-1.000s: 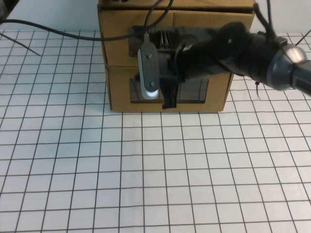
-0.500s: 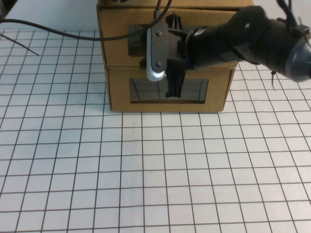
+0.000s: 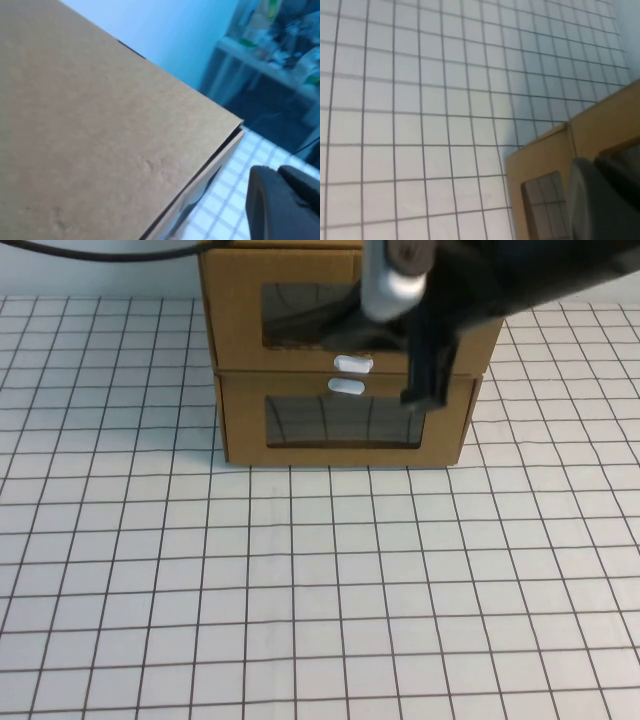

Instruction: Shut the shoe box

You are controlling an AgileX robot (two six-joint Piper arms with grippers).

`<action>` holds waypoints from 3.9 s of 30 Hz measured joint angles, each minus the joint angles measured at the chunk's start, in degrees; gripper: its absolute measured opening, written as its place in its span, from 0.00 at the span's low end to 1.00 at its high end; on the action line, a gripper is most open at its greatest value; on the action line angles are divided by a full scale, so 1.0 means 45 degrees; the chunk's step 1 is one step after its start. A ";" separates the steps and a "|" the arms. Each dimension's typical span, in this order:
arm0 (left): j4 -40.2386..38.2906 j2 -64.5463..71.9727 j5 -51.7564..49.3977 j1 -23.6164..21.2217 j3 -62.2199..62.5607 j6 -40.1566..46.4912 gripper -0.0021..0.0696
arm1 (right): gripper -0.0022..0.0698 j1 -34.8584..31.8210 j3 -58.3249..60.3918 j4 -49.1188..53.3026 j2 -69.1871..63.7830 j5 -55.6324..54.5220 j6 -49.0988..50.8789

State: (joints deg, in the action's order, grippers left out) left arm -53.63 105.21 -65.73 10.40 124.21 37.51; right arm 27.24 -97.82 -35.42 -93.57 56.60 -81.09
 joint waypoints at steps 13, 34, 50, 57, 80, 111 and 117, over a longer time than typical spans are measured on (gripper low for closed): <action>0.3345 -0.3959 -0.1525 -0.0169 0.0000 -0.1183 0.02 | 0.01 -0.0023 0.0259 0.3626 0.4497 0.1786 0.9483; 0.7448 -1.2731 0.0235 -0.0169 -1.0757 -0.1959 0.02 | 0.01 -0.0023 1.4145 0.4427 1.5292 -0.8649 1.4381; 0.5700 -1.9416 0.6721 -0.0169 -2.2084 -0.1911 0.02 | 0.01 -0.0023 1.6889 0.4906 1.9374 -0.9570 1.4381; 0.5617 -1.9427 0.9068 -0.0169 -2.3060 -0.1911 0.02 | 0.01 -0.0023 1.6899 0.4906 1.9374 -0.9570 1.4381; 0.5590 -1.9438 0.9247 -0.0169 -2.3117 -0.1911 0.02 | 0.01 -0.0023 1.6899 0.4737 1.9374 -0.9570 1.4381; 1.0577 -2.3491 0.9554 -0.1175 -2.7938 -0.7893 0.02 | 0.01 -0.0023 1.6919 0.4727 1.9374 -0.9078 1.4381; 1.0599 -2.3500 0.9554 -0.1203 -2.7938 -0.7907 0.02 | 0.01 -0.0023 1.6919 0.4727 1.9374 -0.9054 1.4381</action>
State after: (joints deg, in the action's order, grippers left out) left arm -5.94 -0.54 -22.74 4.99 -1.51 1.93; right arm 27.14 -21.68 -14.15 -6.39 15.85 -16.37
